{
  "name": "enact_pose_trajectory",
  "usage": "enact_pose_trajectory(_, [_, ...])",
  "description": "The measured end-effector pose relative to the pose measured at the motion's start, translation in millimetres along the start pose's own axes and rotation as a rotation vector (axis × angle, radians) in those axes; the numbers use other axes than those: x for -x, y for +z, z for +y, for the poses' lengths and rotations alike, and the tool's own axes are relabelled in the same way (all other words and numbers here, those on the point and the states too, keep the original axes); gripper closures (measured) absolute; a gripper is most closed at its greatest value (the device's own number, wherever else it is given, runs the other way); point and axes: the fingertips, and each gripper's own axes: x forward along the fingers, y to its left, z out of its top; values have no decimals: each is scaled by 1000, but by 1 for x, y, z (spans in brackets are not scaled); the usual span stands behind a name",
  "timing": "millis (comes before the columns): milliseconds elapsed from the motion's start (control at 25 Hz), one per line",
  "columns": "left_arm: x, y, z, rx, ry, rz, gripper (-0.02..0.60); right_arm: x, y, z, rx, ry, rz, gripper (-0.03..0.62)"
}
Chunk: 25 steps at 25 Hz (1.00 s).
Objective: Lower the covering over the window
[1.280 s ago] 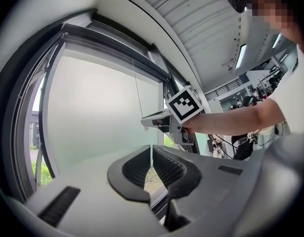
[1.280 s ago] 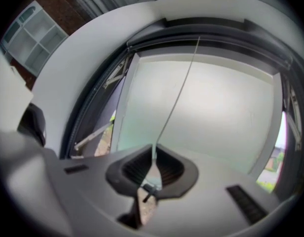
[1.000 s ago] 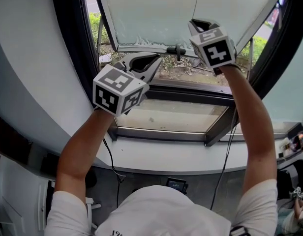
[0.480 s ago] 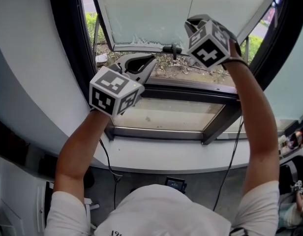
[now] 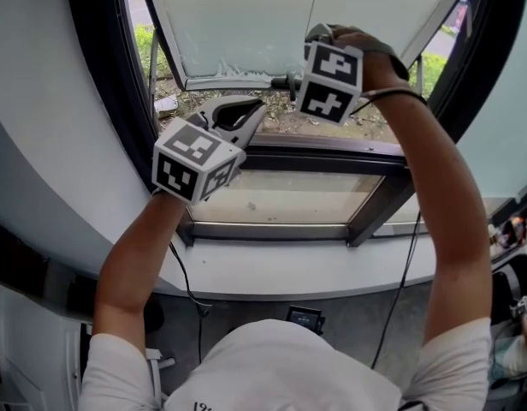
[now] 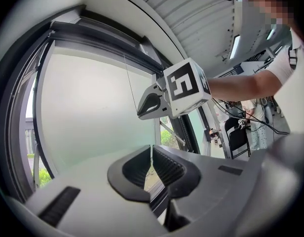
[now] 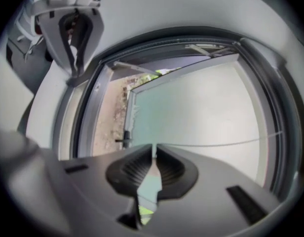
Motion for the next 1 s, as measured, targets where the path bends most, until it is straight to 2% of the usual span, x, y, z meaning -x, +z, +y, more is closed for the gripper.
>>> enact_pose_trajectory(120, [-2,-1,-4,-1,-8,4,562,-7,-2,21,53,50,23,557])
enact_pose_trajectory(360, [-1,-4,-2,-1,6,9,562,-9,-3,44,22,89,-13,557])
enact_pose_trajectory(560, [2,-7,-3,8,10,10,563,-13,-6,81,103,148,19,557])
enact_pose_trajectory(720, [4,-6,-4,1,9,15,563,-13,-6,106,86,194,8,556])
enact_pose_trajectory(1000, [10,-6,-2,-5,29,16,563,-6,-19,126,57,221,15,556])
